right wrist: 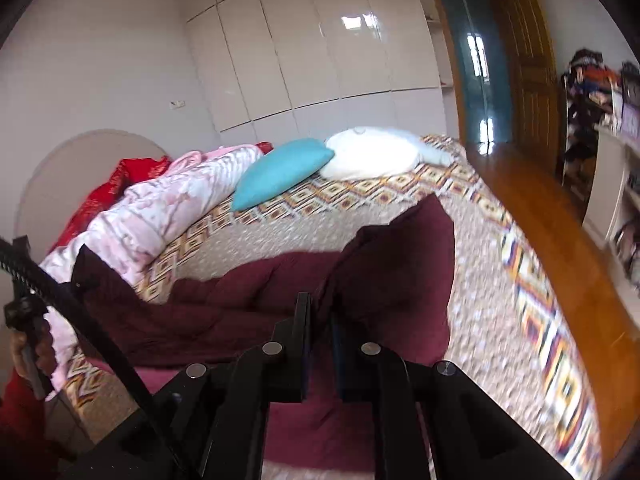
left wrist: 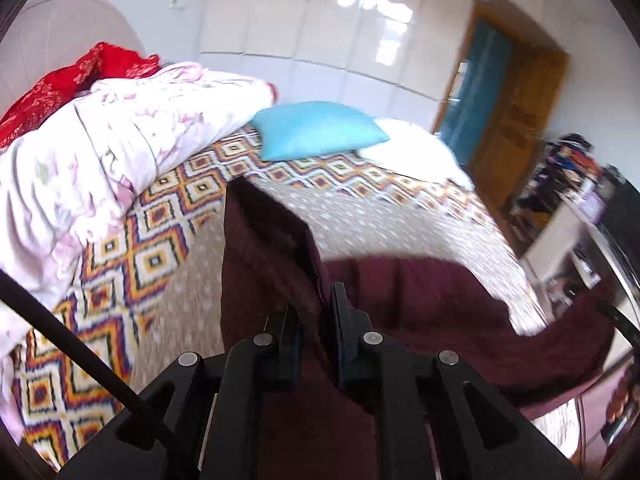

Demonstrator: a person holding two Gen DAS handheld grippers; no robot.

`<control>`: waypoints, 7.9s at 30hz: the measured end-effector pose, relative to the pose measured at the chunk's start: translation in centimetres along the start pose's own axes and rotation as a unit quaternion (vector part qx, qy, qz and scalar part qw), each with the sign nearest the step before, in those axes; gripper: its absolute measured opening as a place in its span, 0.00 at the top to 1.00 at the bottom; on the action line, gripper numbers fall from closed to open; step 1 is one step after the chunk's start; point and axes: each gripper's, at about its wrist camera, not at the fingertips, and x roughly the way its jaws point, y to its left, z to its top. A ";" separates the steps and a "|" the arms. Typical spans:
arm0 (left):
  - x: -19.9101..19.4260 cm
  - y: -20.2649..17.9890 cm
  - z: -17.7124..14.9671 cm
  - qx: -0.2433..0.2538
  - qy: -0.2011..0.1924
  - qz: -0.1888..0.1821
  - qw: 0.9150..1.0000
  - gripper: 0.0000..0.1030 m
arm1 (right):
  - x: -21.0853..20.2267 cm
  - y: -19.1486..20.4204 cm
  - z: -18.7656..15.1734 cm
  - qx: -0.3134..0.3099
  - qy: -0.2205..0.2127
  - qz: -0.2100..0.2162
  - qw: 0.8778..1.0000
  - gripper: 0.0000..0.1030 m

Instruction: Fold large clothes

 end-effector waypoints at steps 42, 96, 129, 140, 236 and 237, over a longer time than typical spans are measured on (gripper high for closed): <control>5.4 5.3 -14.8 -0.064 0.067 0.093 0.991 0.34 | 21.5 15.7 -5.6 -0.153 0.172 -0.064 0.971 0.54; 5.9 3.6 -18.0 0.023 0.082 -0.032 0.996 0.57 | 5.1 -8.0 -14.9 0.110 0.128 -0.183 0.969 0.28; 7.6 5.4 -17.4 -0.003 0.090 -0.012 0.996 0.48 | 6.9 -0.7 -11.3 0.032 0.097 -0.206 0.973 0.52; 6.8 5.5 -17.1 -0.005 0.074 -0.024 0.997 0.48 | 22.5 1.3 -6.8 0.032 0.168 -0.197 0.965 0.41; 16.2 7.7 -13.4 -0.080 0.166 -0.196 0.963 0.41 | 19.4 -12.3 -11.7 0.239 0.207 0.083 0.945 0.23; 15.6 7.1 -13.0 -0.071 0.153 -0.190 0.967 0.46 | 19.6 -11.4 -11.3 0.221 0.205 0.066 0.951 0.28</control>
